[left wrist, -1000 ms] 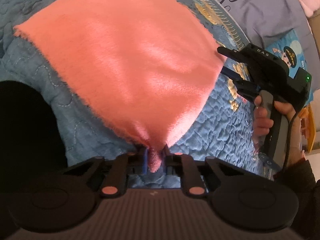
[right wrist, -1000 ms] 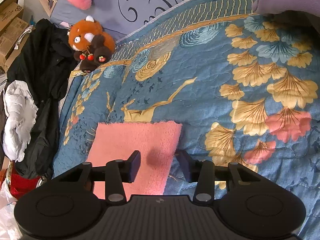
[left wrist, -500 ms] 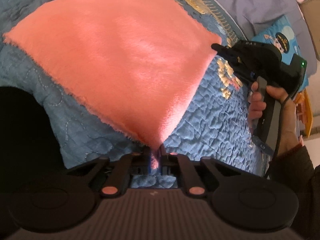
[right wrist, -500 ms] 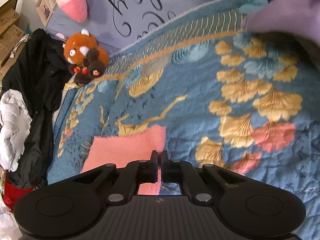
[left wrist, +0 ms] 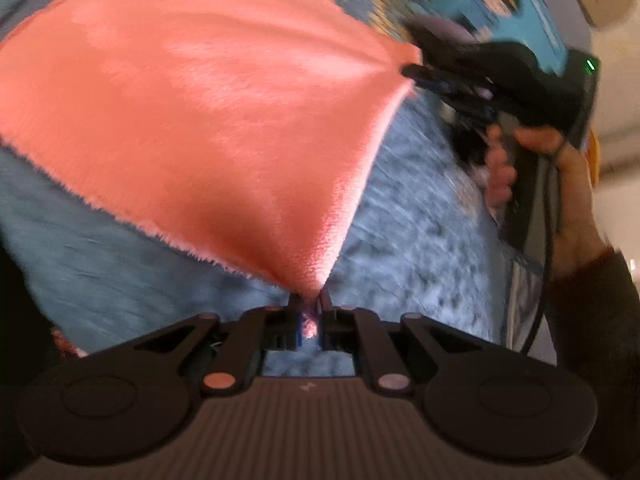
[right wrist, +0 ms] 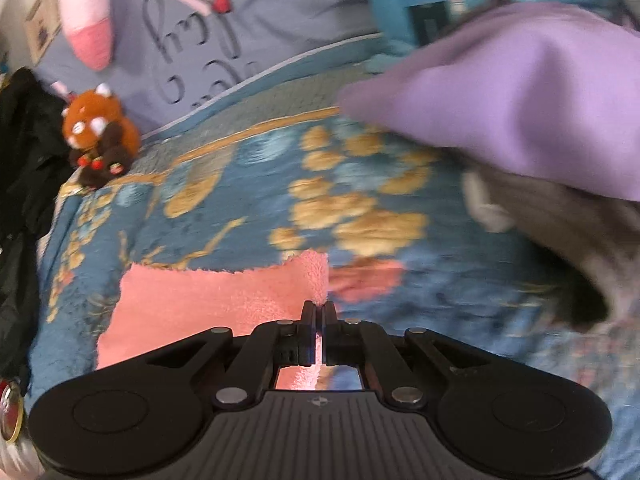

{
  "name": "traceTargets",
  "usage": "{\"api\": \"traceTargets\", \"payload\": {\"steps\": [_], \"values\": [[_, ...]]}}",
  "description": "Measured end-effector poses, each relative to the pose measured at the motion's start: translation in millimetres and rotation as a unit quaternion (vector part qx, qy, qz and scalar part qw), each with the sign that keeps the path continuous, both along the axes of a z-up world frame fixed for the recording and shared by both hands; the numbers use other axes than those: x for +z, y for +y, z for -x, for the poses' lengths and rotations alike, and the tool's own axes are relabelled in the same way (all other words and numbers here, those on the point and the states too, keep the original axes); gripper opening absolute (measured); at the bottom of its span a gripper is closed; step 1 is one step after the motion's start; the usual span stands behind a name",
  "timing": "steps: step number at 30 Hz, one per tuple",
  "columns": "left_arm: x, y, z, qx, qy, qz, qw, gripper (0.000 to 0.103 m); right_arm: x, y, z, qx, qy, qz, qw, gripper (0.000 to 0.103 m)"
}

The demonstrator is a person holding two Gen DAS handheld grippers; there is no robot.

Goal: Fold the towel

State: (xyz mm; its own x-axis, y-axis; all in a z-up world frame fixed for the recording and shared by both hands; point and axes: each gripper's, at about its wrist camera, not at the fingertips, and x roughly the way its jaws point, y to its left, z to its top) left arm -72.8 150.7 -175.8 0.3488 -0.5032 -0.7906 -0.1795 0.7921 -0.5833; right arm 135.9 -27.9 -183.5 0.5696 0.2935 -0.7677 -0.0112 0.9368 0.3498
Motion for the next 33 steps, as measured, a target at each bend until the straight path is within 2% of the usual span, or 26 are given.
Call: {"api": "traceTargets", "payload": {"steps": [4, 7, 10, 15, 19, 20, 21, 23, 24, 27, 29, 31, 33], "values": [[3, -38, 1, -0.058, -0.002, 0.005, 0.9983, 0.006, 5, -27, 7, -0.017, -0.004, 0.006, 1.0, 0.002], [5, -63, 1, -0.093, -0.005, -0.006, 0.9957, 0.006, 9, -37, 10, -0.018, -0.006, 0.016, 1.0, 0.002], [8, -73, 1, -0.111, -0.013, -0.02, 0.9935, 0.006, 7, -39, 12, -0.013, -0.009, 0.029, 0.999, 0.002], [11, -64, 8, -0.115, -0.012, -0.042, 0.9924, 0.006, 3, -38, 12, -0.011, -0.01, 0.038, 0.999, 0.004], [15, -71, 0, -0.121, -0.028, -0.076, 0.9893, 0.007, 14, -41, 21, -0.025, -0.028, 0.047, 0.998, 0.023], [20, -71, 1, -0.125, -0.038, -0.087, 0.9877, 0.012, 17, -42, 23, -0.029, -0.032, 0.049, 0.998, 0.03], [25, -70, 3, -0.127, -0.049, -0.098, 0.9859, 0.015, 20, -43, 25, -0.033, -0.036, 0.051, 0.998, 0.033], [38, -65, 9, -0.131, -0.072, -0.115, 0.9821, 0.035, 26, -44, 30, -0.04, -0.045, 0.056, 0.997, 0.034], [45, -62, 11, -0.132, -0.082, -0.121, 0.9804, 0.038, 28, -45, 32, -0.043, -0.049, 0.058, 0.996, 0.034], [65, -53, 19, -0.146, -0.117, -0.135, 0.9731, 0.058, 42, -50, 46, -0.051, -0.062, 0.055, 0.995, 0.037], [80, -44, 26, -0.163, -0.151, -0.144, 0.9644, 0.078, 50, -52, 65, -0.05, -0.069, 0.044, 0.995, 0.042], [96, -22, 34, -0.178, -0.192, -0.149, 0.9536, 0.092, 54, -52, 85, -0.044, -0.071, 0.034, 0.996, 0.045], [109, 8, 39, -0.189, -0.231, -0.173, 0.9387, 0.099, 54, -49, 105, -0.032, -0.067, 0.023, 0.997, 0.046]]}}
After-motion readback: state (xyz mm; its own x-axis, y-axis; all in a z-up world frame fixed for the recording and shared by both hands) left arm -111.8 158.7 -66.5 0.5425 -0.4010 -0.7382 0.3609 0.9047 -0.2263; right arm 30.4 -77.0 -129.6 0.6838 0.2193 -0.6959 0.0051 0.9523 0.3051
